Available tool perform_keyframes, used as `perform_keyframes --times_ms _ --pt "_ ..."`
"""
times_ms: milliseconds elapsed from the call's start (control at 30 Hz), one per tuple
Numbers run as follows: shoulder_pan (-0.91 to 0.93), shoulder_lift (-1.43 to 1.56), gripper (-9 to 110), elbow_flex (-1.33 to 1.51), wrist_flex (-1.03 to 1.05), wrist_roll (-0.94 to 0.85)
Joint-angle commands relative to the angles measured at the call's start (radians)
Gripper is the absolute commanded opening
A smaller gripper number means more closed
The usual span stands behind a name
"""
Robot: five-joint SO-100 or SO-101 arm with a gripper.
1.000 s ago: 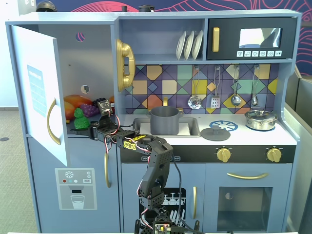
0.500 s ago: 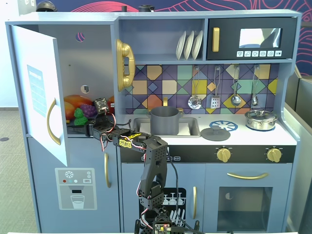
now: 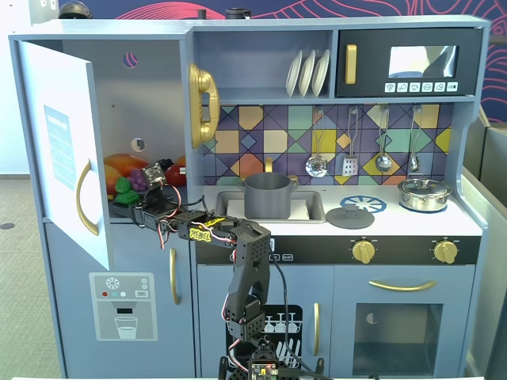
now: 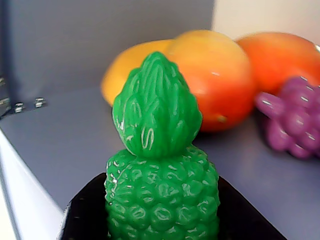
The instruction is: Pick up the green pineapple from the left cabinet and place it in the gray recipient
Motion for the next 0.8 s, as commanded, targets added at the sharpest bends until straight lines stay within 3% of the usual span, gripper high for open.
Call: perform_keyframes --times_ms 0,500,767 --pt "-0.026 0.149 0 -0.025 0.064 -0.066" --pt "0.048 0.914 0 0.028 0.816 -0.060" --pt "0.272 1.098 0 0.006 0.979 -0.023"
